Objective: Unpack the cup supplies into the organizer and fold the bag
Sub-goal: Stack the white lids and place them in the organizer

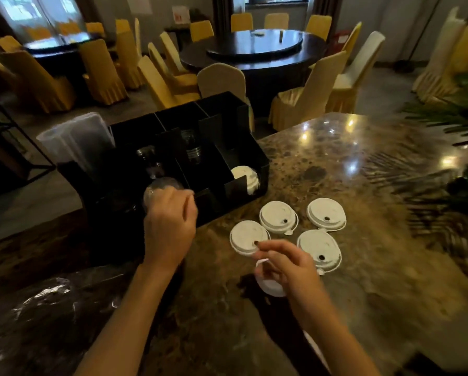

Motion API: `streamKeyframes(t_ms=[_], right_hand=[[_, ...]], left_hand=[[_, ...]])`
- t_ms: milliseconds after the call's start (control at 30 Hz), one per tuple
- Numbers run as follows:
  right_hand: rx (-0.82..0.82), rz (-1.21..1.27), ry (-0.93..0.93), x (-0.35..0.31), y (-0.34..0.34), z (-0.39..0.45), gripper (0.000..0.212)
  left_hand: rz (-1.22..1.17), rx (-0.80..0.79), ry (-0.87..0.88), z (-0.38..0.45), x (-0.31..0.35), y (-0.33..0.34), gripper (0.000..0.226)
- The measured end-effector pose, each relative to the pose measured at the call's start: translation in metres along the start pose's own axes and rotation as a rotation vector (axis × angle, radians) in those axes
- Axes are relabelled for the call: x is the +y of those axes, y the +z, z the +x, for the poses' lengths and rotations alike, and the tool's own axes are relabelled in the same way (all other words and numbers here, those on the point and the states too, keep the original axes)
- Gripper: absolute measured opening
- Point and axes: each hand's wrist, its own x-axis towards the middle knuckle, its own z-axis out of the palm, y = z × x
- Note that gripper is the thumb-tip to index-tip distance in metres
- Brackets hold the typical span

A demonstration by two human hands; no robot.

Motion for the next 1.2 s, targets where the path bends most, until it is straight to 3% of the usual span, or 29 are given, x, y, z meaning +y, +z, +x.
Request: streamKeyframes(t_ms=[100,200,300,400,533,767,933,1033,1200], right_hand=[[0.337,-0.327,-0.173,-0.008,-0.075,-0.019,0.026],[0.485,-0.716,-0.218,-0.008,-0.138,-0.030,0.028],[0.475,-1.257,-0.225,0.003,-0.192,-0.035,0.024],[0.375,-1.523,-0.182,0.009,-0.214,-0.035,0.042],[0.303,-1.626,-0.138,0.004,-0.224,-0.029,0.064],[0.313,-1.686,-0.112,0.006,-0.226,-0.023,0.064],[0.309,-1.675,-0.120,0.004,-0.227,-0.023,0.062],[0.315,-1.663,-0.129,0.004,-0.227,-0.024,0.061],[0.320,-1.650,-0.156,0.005,-0.230,-0.022,0.058]], left_hand=[[-0.245,-0.381,-0.068,-0.047,0.036,0.032,0.023],[-0.239,-0.700,-0.261,-0.063,0.037,0.064,0.059],[-0.117,-0.834,-0.239,-0.060,0.034,0.087,0.073],[-0.068,-0.859,-0.216,-0.052,0.034,0.104,0.073],[-0.104,-0.844,-0.269,-0.044,0.034,0.110,0.076],[-0.300,-0.560,-0.457,-0.053,0.045,0.067,0.072],[-0.299,-0.778,-0.287,-0.091,0.096,0.070,0.084],[-0.140,-0.842,-0.220,-0.101,0.102,0.081,0.097],[-0.011,-0.856,-0.162,-0.101,0.105,0.084,0.093]])
